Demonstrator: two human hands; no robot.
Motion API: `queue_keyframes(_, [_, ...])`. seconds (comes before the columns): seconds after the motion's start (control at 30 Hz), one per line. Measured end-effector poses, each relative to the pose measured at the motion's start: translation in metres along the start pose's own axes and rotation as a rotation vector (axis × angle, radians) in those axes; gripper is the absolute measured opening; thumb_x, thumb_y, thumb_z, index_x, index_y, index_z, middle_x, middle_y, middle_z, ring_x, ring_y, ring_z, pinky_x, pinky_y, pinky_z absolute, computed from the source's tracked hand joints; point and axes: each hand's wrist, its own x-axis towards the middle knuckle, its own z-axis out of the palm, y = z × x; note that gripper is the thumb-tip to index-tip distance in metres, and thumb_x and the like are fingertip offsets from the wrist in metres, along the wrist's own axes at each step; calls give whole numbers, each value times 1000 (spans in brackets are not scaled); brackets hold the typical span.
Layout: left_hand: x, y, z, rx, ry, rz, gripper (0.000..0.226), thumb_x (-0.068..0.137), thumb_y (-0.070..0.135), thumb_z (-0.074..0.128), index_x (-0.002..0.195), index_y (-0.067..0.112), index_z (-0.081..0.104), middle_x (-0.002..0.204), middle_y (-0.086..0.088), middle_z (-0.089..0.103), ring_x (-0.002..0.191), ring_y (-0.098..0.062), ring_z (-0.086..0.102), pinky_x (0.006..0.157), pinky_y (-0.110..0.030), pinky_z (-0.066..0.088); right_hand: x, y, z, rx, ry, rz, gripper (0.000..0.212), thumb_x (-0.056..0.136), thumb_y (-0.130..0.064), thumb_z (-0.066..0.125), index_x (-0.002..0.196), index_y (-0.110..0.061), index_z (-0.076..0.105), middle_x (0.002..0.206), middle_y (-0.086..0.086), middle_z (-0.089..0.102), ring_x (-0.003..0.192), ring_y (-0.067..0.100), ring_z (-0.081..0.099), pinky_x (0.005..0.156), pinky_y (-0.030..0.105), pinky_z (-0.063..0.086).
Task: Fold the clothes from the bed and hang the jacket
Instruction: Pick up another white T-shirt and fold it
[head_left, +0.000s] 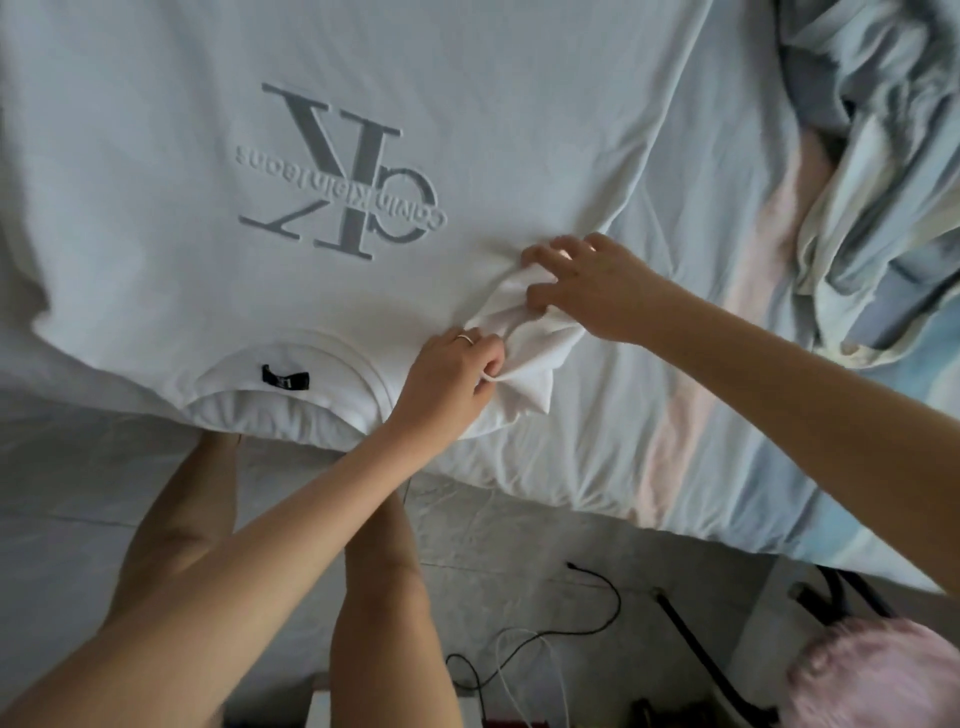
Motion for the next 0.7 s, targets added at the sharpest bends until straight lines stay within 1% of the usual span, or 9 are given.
queue_keyframes(0.07, [-2,-1,-9,24,8,39,26,69,-6,63,73,11,44,67,-1,48,63,-22,44,61,-35,40,0,6,-2,10,2,27,31,70,-4,63,96,-21,70,121,17,61,83,38,65,66,39,49])
queue_keyframes(0.17, [-4,-8,-20,60,-10,91,33,65,-11,59,71,14,39,66,1,43,62,-21,41,62,-32,34,-1,6,1,-59,30,0,40,76,-10,47,104,-27,70,128,15,59,101,42,62,72,48,51])
queue_keyframes(0.2, [-4,-10,-21,70,-17,113,37,62,-13,57,71,17,37,66,2,46,65,-21,41,64,-31,30,1,4,2,-74,26,-19,39,77,-11,45,102,-27,71,129,15,59,108,44,60,75,53,50])
queue_keyframes(0.27, [-4,-12,-25,67,-12,147,37,60,-12,55,69,19,37,69,6,52,75,-18,43,71,-29,23,8,1,-7,-31,-43,-24,32,75,-8,56,97,-24,73,130,15,57,114,46,55,78,57,49])
queue_keyframes(0.33, [-2,-13,-29,33,20,151,30,61,-10,55,65,19,45,75,12,60,88,-14,46,78,-29,20,14,3,-23,118,-131,14,28,74,-7,64,98,-19,71,135,12,52,119,41,52,83,52,46])
queue_keyframes(0.4, [-1,-13,-34,-13,63,158,29,63,-9,56,62,20,54,81,14,67,96,-11,49,83,-30,20,17,12,-35,236,-148,81,24,77,-9,62,101,-15,65,131,7,51,106,34,58,77,43,44])
queue_keyframes(0.47, [0,-14,-38,-91,66,166,30,65,-11,60,63,19,61,85,14,70,96,-10,53,86,-33,29,13,22,-44,313,-92,154,26,81,-13,59,107,-15,62,122,3,57,87,31,62,67,35,42])
queue_keyframes(0.57, [1,-16,-48,-195,53,143,35,68,-17,63,75,17,62,93,9,70,89,-12,60,79,-40,42,5,36,-57,434,43,269,28,83,-15,60,112,-16,62,108,1,63,79,30,62,62,30,38])
queue_keyframes(0.7, [3,-25,-65,-109,81,88,50,71,-14,62,104,22,51,93,5,64,84,-9,50,80,-29,34,6,49,-60,684,51,451,23,83,-14,61,104,-21,61,98,1,64,86,21,59,74,35,48])
